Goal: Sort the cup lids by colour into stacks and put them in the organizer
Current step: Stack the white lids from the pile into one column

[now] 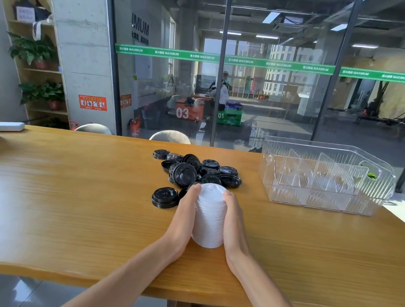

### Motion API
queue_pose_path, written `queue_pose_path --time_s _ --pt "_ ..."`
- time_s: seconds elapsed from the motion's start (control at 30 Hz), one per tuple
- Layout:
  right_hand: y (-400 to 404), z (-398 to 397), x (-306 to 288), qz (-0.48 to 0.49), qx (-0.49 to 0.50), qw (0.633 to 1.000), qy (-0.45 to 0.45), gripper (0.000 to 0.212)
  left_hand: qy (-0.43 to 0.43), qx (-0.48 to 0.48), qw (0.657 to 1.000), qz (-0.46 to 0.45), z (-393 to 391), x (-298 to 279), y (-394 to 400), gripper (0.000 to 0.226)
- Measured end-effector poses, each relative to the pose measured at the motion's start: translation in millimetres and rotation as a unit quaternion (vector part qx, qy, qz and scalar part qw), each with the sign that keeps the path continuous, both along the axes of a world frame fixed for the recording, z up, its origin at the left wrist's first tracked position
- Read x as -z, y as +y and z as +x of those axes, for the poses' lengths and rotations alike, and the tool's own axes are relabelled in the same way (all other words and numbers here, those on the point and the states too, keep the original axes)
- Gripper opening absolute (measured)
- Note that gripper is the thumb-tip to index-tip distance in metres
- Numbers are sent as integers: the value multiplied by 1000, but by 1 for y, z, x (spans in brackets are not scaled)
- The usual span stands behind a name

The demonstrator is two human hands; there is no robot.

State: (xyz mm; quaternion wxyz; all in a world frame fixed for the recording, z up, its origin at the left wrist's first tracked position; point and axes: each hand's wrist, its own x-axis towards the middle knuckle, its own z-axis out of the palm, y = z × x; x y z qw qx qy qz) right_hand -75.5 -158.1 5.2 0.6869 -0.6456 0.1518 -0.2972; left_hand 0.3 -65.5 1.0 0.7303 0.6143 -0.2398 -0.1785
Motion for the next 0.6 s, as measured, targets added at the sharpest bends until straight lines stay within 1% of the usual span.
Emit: queue_pose_path --time_s 0.03,0.13,0.23,0.4,0.53,0.6 --pt "0 0 1 4 2 1000 -2 49 2 -6 1000 -3 -1 0 0 48" --pt "2 0 1 2 7 1000 -12 40 11 -32 999 -11 -2 0 -2 46" --pt "2 -1 1 4 5 1000 -18 37 4 -31 999 -17 -4 -1 -2 45" --pt "10 1 -2 8 -8 1000 -13 33 15 -36 999 -20 -1 -1 3 49" --pt "13 2 -4 -3 -29 999 -14 32 -13 -31 999 -12 2 -1 11 55" --pt "10 -3 -7 -23 -58 998 -14 38 -26 -23 999 -18 2 -2 16 59"
